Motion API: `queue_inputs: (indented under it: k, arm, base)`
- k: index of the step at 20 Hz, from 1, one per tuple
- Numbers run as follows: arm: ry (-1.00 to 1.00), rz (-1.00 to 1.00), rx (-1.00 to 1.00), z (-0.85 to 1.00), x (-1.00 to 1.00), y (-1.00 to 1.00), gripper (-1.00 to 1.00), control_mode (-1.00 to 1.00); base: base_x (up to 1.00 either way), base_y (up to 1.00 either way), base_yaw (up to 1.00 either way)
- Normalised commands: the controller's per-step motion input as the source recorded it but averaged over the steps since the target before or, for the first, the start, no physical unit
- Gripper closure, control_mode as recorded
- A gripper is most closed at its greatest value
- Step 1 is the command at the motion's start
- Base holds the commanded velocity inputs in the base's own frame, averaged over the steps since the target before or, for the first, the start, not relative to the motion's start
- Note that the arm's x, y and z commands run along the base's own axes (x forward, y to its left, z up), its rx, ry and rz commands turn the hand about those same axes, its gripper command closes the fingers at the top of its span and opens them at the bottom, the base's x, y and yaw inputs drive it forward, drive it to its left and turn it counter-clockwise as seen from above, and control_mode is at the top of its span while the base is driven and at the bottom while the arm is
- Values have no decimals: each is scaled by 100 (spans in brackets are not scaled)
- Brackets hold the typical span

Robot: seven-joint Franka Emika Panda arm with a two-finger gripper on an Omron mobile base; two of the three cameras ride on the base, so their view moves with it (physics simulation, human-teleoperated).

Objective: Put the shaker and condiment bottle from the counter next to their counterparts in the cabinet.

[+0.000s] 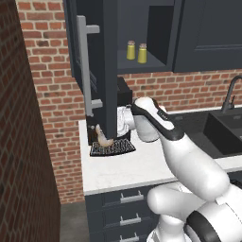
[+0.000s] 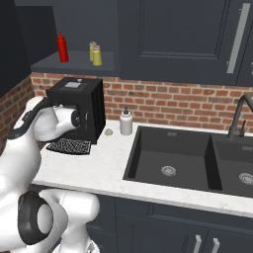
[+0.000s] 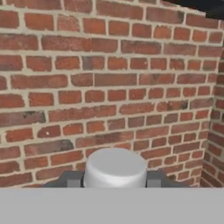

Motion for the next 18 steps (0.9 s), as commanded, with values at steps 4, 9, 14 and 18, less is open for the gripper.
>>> queue_inputs:
  k: [4,9,14,18]
  arm:
    - [0,-10,0,27,-18,-69,100,-100]
    - [0,-11,0,33,-20,-60,100,-100]
    - [-2,-14,0,57,-12,-20,100,-100]
    - [-5,-19,0,67,0,-1,100,-100]
  base:
    - [0,0,0]
    - [0,0,0]
    - [0,0,0]
    - [0,0,0]
